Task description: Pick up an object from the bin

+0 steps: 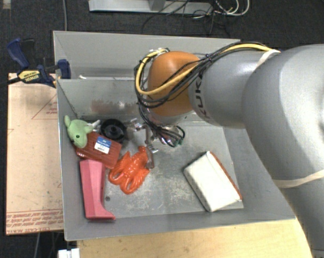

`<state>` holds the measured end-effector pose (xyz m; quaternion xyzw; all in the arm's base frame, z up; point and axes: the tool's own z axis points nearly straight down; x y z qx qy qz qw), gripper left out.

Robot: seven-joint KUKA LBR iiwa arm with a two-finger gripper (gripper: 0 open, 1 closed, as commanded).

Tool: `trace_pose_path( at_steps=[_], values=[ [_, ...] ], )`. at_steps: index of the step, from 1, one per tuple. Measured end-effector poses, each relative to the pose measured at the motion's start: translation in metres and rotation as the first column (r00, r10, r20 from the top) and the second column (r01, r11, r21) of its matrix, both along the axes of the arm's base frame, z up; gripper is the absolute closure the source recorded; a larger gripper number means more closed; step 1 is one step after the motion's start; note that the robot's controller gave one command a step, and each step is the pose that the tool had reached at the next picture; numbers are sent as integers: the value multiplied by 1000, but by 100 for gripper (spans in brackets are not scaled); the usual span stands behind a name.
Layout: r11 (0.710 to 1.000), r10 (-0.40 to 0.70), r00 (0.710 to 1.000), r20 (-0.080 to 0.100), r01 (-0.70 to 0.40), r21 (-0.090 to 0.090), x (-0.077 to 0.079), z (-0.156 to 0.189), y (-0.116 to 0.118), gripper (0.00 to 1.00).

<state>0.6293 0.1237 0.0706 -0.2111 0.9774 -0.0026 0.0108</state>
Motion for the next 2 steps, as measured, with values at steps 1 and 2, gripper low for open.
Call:
trace_pose_path(
  at_steps=[1, 2],
  values=[
    [920, 391, 920, 2, -391, -2, -31, 2, -26, 100],
    [920, 391, 920, 2, -391, -2, -31, 2, -26, 100]
  ],
)
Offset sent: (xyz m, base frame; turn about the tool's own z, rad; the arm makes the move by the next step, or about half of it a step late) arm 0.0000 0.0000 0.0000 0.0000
